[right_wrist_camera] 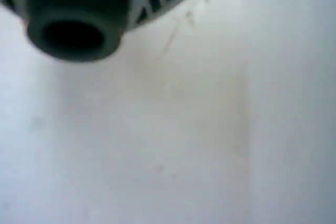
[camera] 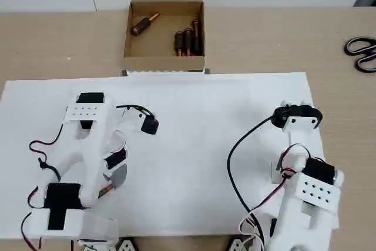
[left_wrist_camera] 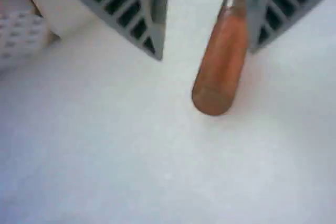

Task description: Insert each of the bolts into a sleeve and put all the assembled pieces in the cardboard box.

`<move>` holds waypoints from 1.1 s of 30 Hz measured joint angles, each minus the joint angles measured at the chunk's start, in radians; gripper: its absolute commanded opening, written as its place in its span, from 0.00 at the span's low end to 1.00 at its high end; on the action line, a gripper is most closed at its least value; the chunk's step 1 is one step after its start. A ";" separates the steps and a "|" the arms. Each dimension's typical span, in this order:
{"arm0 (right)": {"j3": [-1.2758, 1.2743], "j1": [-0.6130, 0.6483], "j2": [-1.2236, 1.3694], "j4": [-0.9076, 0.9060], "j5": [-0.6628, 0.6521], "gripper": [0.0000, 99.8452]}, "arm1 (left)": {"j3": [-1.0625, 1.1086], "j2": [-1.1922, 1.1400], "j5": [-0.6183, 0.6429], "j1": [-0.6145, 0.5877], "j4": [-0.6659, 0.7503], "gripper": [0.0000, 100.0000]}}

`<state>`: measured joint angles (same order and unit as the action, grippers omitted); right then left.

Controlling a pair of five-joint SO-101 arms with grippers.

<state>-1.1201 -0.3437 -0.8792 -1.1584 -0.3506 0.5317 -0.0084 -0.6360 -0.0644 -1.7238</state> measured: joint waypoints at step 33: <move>0.000 0.000 0.000 0.000 0.000 0.01 | -0.164 -0.235 -0.037 0.002 -0.012 0.00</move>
<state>-1.1201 -0.3437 -0.8792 -1.1584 -0.3506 0.3675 -0.2432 -0.6728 -0.0629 -1.7361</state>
